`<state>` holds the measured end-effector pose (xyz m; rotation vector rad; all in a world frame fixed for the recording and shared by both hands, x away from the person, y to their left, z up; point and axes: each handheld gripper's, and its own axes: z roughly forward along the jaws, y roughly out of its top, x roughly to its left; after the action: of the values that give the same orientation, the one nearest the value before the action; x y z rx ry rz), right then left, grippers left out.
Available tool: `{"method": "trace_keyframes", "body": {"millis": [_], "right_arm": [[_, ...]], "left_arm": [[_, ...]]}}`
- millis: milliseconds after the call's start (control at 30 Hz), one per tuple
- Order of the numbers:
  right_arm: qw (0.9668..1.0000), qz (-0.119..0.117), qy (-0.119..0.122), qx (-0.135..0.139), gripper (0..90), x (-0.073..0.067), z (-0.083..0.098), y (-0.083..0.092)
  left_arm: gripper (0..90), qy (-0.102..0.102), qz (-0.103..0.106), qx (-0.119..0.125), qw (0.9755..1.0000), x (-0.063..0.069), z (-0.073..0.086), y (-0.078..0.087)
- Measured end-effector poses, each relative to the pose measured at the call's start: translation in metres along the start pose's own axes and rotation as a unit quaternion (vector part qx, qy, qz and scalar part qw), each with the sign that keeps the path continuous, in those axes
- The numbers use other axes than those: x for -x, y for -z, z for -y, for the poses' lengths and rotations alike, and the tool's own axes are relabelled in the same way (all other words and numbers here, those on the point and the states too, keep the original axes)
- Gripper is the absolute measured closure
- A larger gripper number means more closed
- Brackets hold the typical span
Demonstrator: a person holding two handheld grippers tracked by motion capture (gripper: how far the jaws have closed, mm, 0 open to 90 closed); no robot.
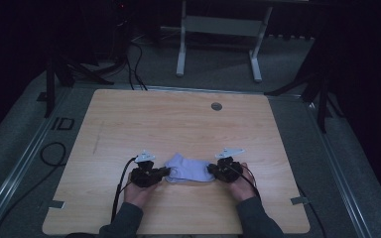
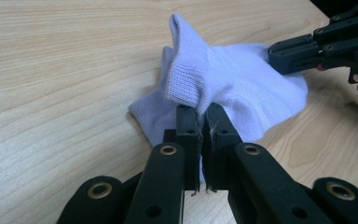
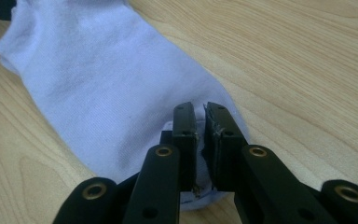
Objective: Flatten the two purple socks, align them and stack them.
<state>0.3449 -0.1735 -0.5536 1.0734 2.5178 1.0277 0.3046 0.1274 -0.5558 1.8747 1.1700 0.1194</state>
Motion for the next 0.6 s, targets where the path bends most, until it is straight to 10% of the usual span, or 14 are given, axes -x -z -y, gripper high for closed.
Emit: {"method": "trace_keyframes", "body": {"millis": [600], "right_arm": [[1.0,-0.005,-0.003,0.006,82.8,0.0,0.003,0.001]], "left_arm": [[81.3,0.013,-0.044,0.008,0.9989,-0.011,0.002,0.017]]}}
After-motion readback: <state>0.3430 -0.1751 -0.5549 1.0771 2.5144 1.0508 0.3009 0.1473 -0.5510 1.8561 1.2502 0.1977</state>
